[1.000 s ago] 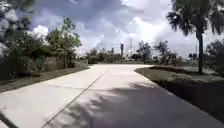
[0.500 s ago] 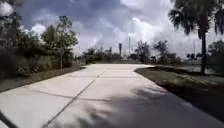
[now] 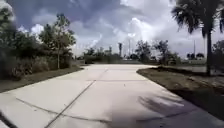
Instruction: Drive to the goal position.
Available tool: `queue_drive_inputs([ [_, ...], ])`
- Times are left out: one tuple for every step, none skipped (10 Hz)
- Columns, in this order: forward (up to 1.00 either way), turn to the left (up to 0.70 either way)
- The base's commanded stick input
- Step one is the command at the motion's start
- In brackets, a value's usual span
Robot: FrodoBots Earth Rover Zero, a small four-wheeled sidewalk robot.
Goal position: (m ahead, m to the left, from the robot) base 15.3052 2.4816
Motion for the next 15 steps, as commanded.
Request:
queue_drive_inputs([
  [0.85, 0.0],
  [0.85, 0.0],
  [0.85, 0.0],
  [0.85, -0.01],
  [0.85, -0.03],
  [0.85, -0.21],
  [0.85, -0.24],
  [0.85, -0.04],
  [0.85, 0.0],
  [0.85, 0.0],
  [0.85, 0.0],
  [0.85, 0.0],
  [0.85, 0.0],
  [0.85, 0.0],
  [0.85, 0.0],
])
